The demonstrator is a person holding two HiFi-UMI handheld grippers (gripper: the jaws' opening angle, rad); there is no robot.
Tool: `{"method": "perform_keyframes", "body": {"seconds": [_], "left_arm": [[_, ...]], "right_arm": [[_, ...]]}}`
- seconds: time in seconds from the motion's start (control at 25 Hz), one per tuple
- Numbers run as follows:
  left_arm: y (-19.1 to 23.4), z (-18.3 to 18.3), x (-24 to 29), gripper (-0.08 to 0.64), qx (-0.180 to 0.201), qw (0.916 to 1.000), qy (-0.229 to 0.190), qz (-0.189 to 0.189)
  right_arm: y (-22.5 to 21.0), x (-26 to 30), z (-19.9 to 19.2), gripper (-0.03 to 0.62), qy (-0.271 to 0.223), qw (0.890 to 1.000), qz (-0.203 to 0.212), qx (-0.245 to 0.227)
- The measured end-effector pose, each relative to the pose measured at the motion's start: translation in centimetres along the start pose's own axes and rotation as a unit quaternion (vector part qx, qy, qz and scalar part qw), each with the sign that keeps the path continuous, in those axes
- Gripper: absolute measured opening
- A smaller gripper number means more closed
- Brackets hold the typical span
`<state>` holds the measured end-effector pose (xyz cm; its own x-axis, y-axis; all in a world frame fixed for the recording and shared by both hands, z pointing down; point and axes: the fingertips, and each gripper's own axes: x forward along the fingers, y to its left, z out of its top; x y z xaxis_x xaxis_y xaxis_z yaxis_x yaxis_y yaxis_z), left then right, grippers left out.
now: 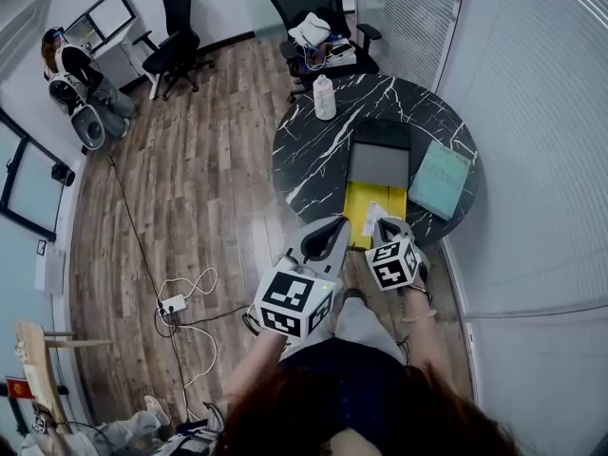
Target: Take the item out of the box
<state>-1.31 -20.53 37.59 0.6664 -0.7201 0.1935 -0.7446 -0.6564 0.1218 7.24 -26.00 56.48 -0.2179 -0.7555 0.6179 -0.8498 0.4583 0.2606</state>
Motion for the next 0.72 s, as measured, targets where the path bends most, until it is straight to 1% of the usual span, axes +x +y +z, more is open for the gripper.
{"method": "perform_keyframes", "body": {"seconds": [0.52, 0.72], "left_arm": [[-1.7, 0.4, -4.9, 0.028, 0.009, 0.9997, -0.025, 0.001], [-2.4, 0.6, -6.7, 0.028, 0.009, 0.9994, -0.033, -0.002]], "right_arm": [[1.5, -5.1, 1.5, 0.025, -0.035, 0.999, -0.029, -0.005], [2.4, -7.4, 2.2, 0.025, -0.051, 0.998, -0.037, 0.006]]}}
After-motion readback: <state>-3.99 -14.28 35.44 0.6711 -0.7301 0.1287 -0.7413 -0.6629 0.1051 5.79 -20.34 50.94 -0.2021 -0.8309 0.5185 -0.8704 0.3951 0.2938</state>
